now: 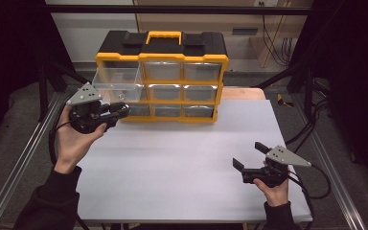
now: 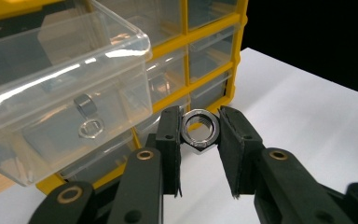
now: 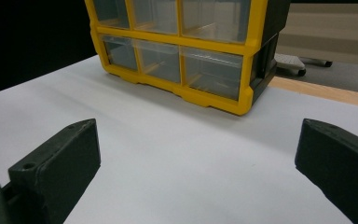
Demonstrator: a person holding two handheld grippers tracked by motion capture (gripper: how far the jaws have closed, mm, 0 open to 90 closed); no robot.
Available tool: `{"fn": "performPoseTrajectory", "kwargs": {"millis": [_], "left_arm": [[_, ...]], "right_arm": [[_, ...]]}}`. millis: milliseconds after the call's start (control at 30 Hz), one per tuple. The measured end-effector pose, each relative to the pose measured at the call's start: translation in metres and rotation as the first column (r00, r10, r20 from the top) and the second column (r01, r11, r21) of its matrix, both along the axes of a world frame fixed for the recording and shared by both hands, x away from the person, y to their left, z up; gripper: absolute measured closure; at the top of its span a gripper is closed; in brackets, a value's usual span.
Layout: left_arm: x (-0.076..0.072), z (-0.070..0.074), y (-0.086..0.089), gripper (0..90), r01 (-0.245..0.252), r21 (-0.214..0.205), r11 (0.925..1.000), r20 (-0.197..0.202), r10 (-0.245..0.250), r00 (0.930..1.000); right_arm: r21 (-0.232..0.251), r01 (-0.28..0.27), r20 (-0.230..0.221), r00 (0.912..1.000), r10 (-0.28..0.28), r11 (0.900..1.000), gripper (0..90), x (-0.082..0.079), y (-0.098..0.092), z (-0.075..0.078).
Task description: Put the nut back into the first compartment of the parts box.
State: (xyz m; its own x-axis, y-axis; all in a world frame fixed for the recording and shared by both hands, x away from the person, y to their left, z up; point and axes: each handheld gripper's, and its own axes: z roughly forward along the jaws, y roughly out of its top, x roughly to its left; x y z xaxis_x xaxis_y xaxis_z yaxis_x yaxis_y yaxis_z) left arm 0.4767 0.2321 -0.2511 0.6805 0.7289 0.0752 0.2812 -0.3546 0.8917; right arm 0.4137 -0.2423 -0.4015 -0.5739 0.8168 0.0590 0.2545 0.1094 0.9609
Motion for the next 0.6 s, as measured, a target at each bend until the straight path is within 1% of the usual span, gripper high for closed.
{"fn": "performPoseTrajectory", "kwargs": {"millis": [200, 267, 300, 333, 367, 433, 467, 600], "left_arm": [[0.003, 0.01, 0.001, 70.0, -0.016, 0.005, 0.9999, 0.013, 0.016, 0.9998], [0.004, 0.014, 0.001, 70.0, -0.021, 0.013, 0.9997, 0.028, 0.021, 0.9994], [0.004, 0.015, 0.0, 70.0, -0.023, 0.017, 0.9996, 0.02, 0.023, 0.9995], [0.005, 0.017, 0.0, 70.0, -0.024, 0.017, 0.9996, 0.028, 0.023, 0.9993], [0.005, 0.019, 0.0, 70.0, -0.025, 0.021, 0.9994, 0.024, 0.025, 0.9994], [0.006, 0.021, 0.0, 70.0, -0.03, 0.016, 0.9994, 0.025, 0.03, 0.9992], [0.007, 0.023, 0.0, 70.0, -0.031, 0.024, 0.9992, 0.027, 0.031, 0.9992], [0.01, 0.029, 0.002, 70.0, -0.042, 0.011, 0.9991, 0.035, 0.041, 0.9986]], "right_arm": [[0.002, 0.002, -0.001, 1.0, -0.002, 1.0, 0.5, 0.0, 0.0, 0.0], [0.003, 0.003, -0.002, 1.0, -0.003, 1.0, 0.5, 0.0, 0.0, 0.0], [0.004, 0.003, -0.002, 1.0, -0.003, 1.0, 0.5, 0.0, 0.0, 0.0], [0.003, 0.003, -0.002, 1.0, -0.003, 1.0, 0.5, 0.0, 0.0, 0.0], [0.002, 0.003, -0.001, 1.0, -0.003, 1.0, 0.5, 0.0, 0.0, 0.0], [0.003, 0.002, -0.001, 1.0, -0.002, 1.0, 0.5, 0.0, 0.0, 0.0], [0.003, 0.003, -0.001, 1.0, -0.003, 1.0, 0.5, 0.0, 0.0, 0.0], [0.005, 0.004, 0.001, 1.0, -0.004, 1.0, 0.5, 0.0, 0.0, 0.001]]}}
